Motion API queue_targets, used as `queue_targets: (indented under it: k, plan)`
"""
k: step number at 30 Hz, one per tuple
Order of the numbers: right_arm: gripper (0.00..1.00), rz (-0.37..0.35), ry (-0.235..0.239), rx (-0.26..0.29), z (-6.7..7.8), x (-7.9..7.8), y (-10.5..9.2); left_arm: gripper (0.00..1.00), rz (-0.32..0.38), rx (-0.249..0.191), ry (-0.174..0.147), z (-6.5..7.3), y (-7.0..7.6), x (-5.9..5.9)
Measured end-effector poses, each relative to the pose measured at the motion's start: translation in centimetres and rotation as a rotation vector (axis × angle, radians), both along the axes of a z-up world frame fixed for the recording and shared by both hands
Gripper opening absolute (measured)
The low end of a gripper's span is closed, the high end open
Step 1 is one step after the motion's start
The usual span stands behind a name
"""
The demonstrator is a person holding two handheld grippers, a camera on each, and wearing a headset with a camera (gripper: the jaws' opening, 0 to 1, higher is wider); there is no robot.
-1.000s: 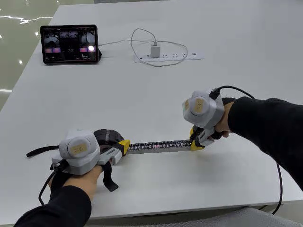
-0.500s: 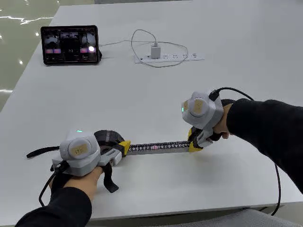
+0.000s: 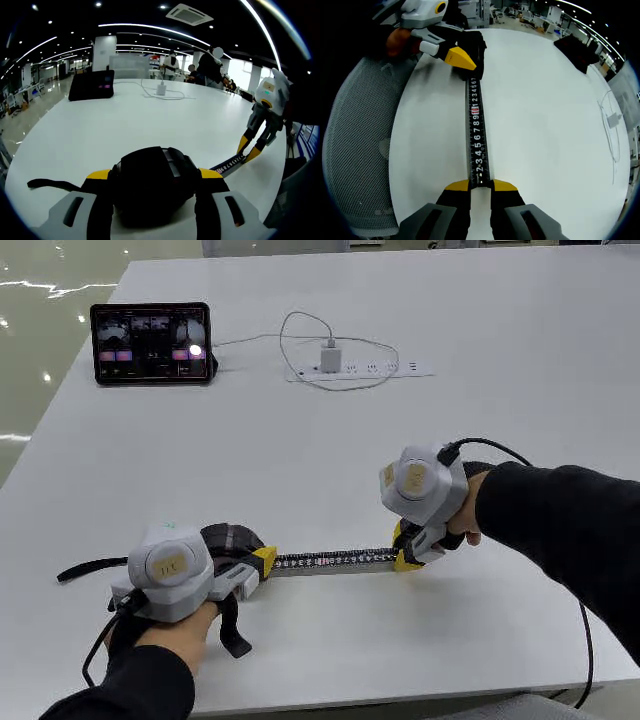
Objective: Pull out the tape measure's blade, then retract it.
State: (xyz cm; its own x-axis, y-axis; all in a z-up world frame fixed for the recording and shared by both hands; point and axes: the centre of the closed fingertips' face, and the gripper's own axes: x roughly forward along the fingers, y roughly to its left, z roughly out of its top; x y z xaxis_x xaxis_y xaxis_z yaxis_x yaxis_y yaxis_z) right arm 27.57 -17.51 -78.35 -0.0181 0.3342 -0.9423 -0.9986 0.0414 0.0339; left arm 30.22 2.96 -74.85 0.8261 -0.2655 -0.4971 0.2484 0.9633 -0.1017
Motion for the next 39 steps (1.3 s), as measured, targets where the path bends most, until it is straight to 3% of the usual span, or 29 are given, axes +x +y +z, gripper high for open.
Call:
queue_targets:
  k: [7, 39]
  plan:
    - [0.11, 0.025, -0.006, 0.001, 0.0, 0.0, 0.3, 0.61, 0.001, -0.001, -0.002, 0.0, 0.0, 0.0]
    - [0.11, 0.005, -0.002, 0.019, 0.0, 0.1, 1.8, 0.61, 0.000, -0.007, 0.000, 0.0, 0.0, 0.0]
